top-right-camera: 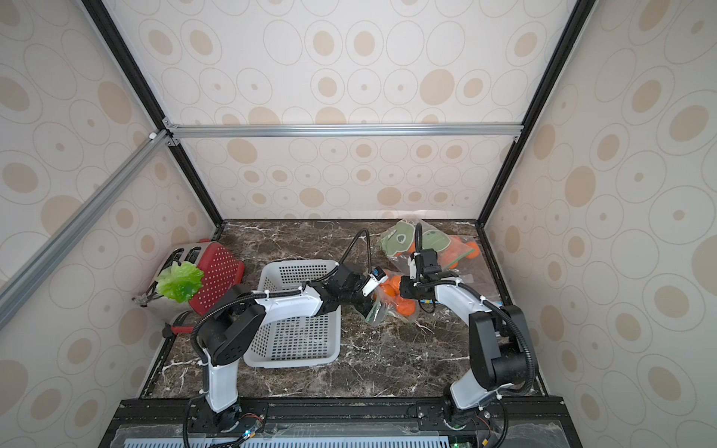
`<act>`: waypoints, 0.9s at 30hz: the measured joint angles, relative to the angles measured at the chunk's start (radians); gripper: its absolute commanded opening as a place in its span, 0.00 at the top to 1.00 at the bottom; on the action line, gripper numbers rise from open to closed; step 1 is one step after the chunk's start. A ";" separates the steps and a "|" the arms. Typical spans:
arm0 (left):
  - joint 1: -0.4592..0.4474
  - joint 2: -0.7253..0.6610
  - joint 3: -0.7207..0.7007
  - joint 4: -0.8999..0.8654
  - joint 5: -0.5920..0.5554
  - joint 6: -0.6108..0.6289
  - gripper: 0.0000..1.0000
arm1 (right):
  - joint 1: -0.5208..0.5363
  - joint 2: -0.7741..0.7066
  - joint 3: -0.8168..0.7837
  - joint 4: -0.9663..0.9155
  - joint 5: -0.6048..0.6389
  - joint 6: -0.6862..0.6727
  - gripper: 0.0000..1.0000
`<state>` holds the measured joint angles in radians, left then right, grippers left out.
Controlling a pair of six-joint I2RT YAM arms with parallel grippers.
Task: Open the zip-top bag and take out the orange
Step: Pick up the orange from the zipper food storage bag.
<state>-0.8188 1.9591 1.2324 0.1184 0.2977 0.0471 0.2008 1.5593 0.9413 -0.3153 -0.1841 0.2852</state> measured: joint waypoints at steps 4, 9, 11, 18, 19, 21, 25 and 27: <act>0.002 0.000 -0.005 0.002 0.004 0.000 0.05 | 0.000 -0.031 -0.013 0.009 -0.001 0.000 1.00; 0.003 -0.001 -0.018 0.006 0.003 0.000 0.04 | 0.000 -0.049 -0.022 0.019 0.001 -0.003 1.00; 0.004 -0.002 -0.025 0.010 0.000 0.000 0.02 | 0.000 -0.064 -0.036 0.031 -0.005 -0.003 1.00; 0.005 -0.038 -0.093 0.054 -0.038 0.006 0.01 | 0.000 -0.267 -0.084 0.043 -0.078 0.022 1.00; 0.005 -0.042 -0.100 0.062 -0.039 0.008 0.01 | 0.000 -0.303 -0.084 0.042 -0.086 0.024 1.00; 0.005 -0.053 -0.120 0.087 -0.040 0.011 0.01 | 0.000 -0.373 -0.089 0.038 -0.098 0.025 1.00; 0.005 -0.058 -0.147 0.144 -0.030 0.015 0.01 | 0.000 -0.481 -0.107 -0.001 -0.098 0.023 1.00; 0.005 -0.058 -0.163 0.181 -0.015 0.015 0.01 | 0.000 -0.524 -0.129 -0.018 -0.082 0.019 1.00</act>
<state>-0.8139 1.9015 1.0691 0.2993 0.2825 0.0620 0.2005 1.0355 0.8127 -0.3336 -0.2657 0.3046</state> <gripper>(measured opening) 0.991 0.042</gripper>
